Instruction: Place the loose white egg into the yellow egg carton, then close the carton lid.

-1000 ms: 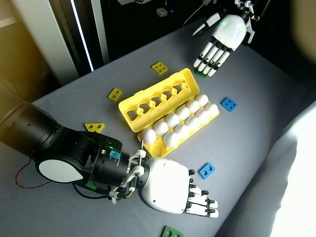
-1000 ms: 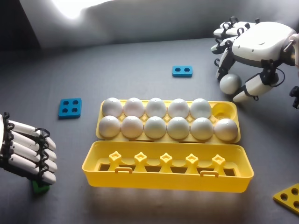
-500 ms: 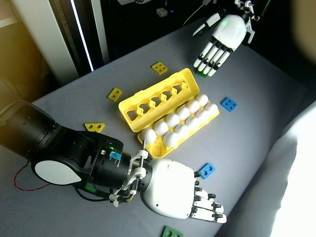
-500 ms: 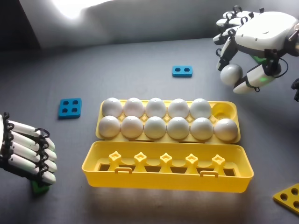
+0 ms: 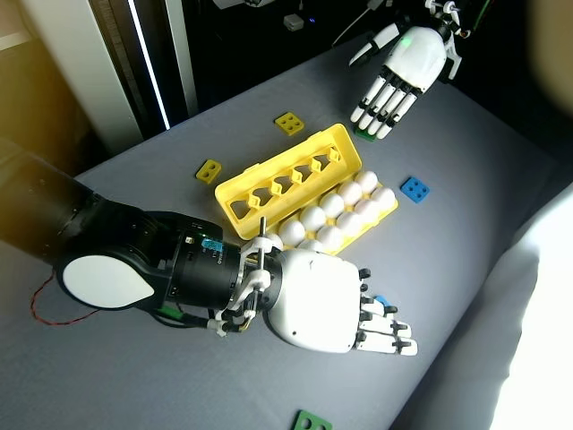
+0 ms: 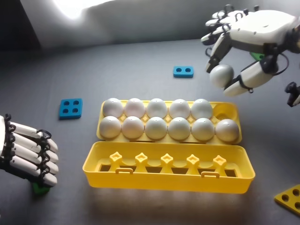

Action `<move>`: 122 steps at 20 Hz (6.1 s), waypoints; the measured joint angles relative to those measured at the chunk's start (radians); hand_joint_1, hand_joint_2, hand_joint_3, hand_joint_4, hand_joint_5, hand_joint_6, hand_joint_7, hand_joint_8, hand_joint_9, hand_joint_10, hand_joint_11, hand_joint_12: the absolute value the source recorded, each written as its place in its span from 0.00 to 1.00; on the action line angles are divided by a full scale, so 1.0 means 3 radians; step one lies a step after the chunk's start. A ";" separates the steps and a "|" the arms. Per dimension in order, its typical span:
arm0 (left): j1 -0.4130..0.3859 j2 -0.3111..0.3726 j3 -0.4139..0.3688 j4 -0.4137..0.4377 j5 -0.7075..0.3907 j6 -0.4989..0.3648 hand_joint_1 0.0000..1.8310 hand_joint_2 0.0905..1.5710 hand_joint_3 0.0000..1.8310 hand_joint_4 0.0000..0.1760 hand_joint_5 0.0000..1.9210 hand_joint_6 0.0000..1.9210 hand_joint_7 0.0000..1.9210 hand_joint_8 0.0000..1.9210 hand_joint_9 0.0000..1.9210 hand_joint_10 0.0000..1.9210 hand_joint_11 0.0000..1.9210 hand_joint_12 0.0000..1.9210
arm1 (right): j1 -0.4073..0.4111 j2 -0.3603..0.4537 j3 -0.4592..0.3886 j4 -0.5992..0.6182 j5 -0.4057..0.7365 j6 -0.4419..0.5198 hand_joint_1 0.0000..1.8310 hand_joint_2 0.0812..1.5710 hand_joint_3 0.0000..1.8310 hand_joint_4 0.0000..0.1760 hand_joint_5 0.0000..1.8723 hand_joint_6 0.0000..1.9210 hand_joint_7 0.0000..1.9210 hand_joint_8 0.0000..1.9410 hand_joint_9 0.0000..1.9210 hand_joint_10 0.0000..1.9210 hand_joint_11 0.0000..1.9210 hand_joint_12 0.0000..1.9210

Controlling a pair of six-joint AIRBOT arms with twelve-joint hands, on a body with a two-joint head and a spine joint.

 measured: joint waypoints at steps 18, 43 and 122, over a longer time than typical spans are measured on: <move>0.0003 0.0000 0.0000 -0.0003 -0.0001 0.0000 0.00 0.77 0.00 0.00 0.16 0.00 0.15 0.00 0.11 0.00 0.00 0.21 | 0.0000 0.0224 -0.0313 -0.0535 -0.0177 0.0566 0.59 0.64 0.00 1.00 0.62 0.35 0.19 0.00 0.04 0.00 0.00 0.00; 0.0004 -0.0003 0.0006 -0.0003 -0.0001 0.0000 0.00 0.77 0.00 0.00 0.17 0.00 0.14 0.00 0.10 0.00 0.00 0.21 | -0.0089 0.0219 -0.0451 -0.0572 -0.0205 0.0476 0.59 0.63 0.00 1.00 0.63 0.33 0.20 0.00 0.05 0.00 0.00 0.00; 0.0003 -0.0145 -0.0674 -0.0099 0.0721 -0.0064 0.00 0.77 0.00 0.00 0.17 0.00 0.15 0.00 0.12 0.00 0.00 0.24 | 0.0305 0.1542 -0.1227 -0.3325 0.0206 0.2712 0.34 0.46 0.00 0.00 0.05 0.00 0.03 0.00 0.01 0.00 0.00 0.02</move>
